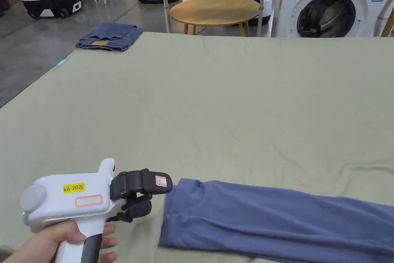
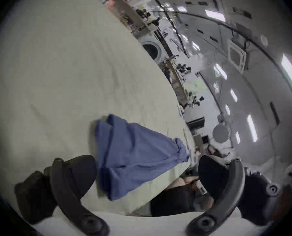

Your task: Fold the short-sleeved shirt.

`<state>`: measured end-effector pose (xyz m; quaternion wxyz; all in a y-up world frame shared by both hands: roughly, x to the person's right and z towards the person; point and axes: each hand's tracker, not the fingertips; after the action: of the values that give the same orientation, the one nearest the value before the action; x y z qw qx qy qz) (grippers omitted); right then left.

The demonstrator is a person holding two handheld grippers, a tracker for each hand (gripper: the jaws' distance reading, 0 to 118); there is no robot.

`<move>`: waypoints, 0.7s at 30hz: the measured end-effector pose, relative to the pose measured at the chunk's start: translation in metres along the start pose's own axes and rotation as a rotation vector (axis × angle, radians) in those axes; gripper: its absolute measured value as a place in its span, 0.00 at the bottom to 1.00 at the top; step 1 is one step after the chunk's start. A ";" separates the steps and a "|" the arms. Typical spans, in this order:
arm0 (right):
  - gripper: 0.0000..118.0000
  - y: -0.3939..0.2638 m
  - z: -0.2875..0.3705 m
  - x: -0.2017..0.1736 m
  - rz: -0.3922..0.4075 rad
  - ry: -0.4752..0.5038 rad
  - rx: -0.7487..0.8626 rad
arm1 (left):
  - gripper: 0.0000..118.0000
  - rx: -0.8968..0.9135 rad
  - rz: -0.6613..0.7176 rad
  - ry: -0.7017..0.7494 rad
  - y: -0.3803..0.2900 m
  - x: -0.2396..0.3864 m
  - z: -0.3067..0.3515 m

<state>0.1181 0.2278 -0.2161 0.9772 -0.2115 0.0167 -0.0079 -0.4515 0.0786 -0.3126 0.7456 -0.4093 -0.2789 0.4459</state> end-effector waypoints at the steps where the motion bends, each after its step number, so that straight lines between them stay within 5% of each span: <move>1: 0.00 -0.001 0.002 -0.001 -0.014 0.005 -0.003 | 0.99 0.002 0.067 -0.041 0.000 -0.006 0.001; 4: 0.00 -0.009 -0.001 0.005 -0.021 0.021 -0.027 | 0.99 -0.033 0.185 -0.001 -0.006 -0.054 -0.016; 6: 0.00 -0.010 -0.005 0.004 -0.011 0.038 -0.047 | 0.99 0.012 0.107 -0.179 -0.010 -0.049 -0.016; 16: 0.00 -0.014 -0.012 0.004 -0.038 0.071 -0.058 | 0.99 -0.167 0.015 -0.138 -0.011 -0.011 -0.094; 17: 0.00 -0.014 -0.010 0.005 -0.033 0.075 -0.057 | 0.93 -0.177 0.006 -0.123 -0.008 -0.004 -0.098; 18: 0.00 -0.014 -0.008 0.007 -0.028 0.077 -0.054 | 0.73 -0.177 0.001 -0.103 -0.008 -0.004 -0.097; 20: 0.00 -0.017 -0.002 0.013 -0.024 0.076 -0.050 | 0.04 -0.193 -0.020 0.075 -0.011 -0.006 -0.100; 21: 0.00 -0.018 -0.001 0.016 -0.024 0.074 -0.047 | 0.04 -0.189 -0.030 0.121 -0.013 -0.007 -0.100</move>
<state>0.1337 0.2112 -0.2099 0.9705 -0.2343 0.0506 -0.0269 -0.3708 0.0331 -0.3523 0.7256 -0.5000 -0.2803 0.3807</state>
